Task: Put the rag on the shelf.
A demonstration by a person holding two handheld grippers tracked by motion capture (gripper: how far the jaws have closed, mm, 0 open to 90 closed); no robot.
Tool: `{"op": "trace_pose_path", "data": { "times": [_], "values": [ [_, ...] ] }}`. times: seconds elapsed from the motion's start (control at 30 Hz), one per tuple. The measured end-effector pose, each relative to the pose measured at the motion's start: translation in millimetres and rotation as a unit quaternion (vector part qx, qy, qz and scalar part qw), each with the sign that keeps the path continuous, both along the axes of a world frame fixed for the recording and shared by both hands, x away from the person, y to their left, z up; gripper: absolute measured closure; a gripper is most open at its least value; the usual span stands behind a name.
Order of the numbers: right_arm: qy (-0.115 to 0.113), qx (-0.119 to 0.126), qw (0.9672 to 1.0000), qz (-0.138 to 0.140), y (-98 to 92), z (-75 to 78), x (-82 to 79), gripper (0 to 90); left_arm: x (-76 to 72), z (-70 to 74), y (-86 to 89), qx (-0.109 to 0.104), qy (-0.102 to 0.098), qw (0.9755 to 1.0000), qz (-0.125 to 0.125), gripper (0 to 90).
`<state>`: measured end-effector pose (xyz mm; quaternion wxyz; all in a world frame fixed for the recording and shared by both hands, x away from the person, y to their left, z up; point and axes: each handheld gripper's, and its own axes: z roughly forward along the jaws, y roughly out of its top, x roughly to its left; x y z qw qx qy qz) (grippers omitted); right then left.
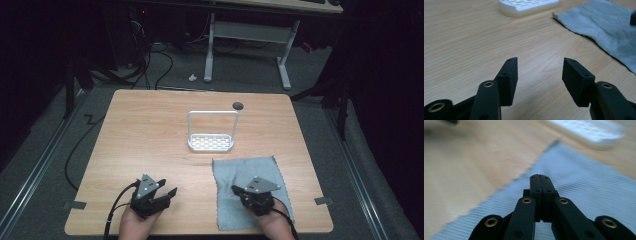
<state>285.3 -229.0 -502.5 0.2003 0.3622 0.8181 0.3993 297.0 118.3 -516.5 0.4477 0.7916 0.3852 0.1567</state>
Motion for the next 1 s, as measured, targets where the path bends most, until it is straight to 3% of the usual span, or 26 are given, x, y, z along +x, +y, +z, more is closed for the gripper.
{"op": "trace_pose_path", "data": {
  "times": [0.1, 0.13, 0.2, 0.3, 0.4, 0.5, 0.63, 0.7, 0.8, 1.0],
  "values": [
    [-0.009, 0.012, 0.999, -0.042, -30.4, 0.2, -1.8, 87.3, -0.6, -1.2, -11.1, -0.001, 0.003, 0.9999, -0.015, 50.0],
    [-0.009, 0.024, 0.998, -0.057, -42.4, -1.0, -2.5, 85.4, -0.3, -1.2, -23.5, -0.005, 0.014, 0.9992, -0.038, 53.5],
    [-0.013, 0.026, 0.9965, -0.078, -55.9, -1.7, -4.6, 83.8, -0.3, -0.4, -37.2, -0.02, 0.022, 0.9981, -0.054, 56.8],
    [-0.027, 0.021, 0.994, -0.103, -72.1, 0.6, -6.0, 83.1, 1.0, 0.9, -63.5, -0.031, 0.039, 0.9949, -0.088, 71.5],
    [-0.034, 0.029, 0.9917, -0.121, -83.8, 3.1, -4.6, 83.7, 1.9, 3.0, -95.7, -0.011, 0.028, 0.9945, -0.101, 89.3],
    [-0.028, 0.04, 0.9907, -0.127, -90.1, 2.7, -3.9, 84.5, 8.4, 1.3, -123.1, 0.001, 0.042, 0.9931, -0.109, 89.9],
    [-0.024, 0.042, 0.9908, -0.126, -92.6, 1.4, -2.2, 84.4, 13.4, -7.3, -146.2, 0.031, 0.05, 0.992, -0.112, 89.8],
    [-0.021, 0.043, 0.9909, -0.126, -92.1, 1.0, -2.1, 84.1, 14.6, -12.8, -151.1, 0.048, 0.05, 0.9909, -0.116, 89.8],
    [-0.015, 0.045, 0.9914, -0.122, -91.7, 0.0, -1.8, 82.1, 13.3, -12.6, -150.0, 0.064, 0.034, 0.9907, -0.116, 89.8],
    [-0.008, 0.041, 0.9927, -0.113, -88.6, -2.6, -0.8, 81.9, 11.7, -10.9, -124.0, 0.076, 0.035, 0.99, -0.114, 89.8]
  ]
}}
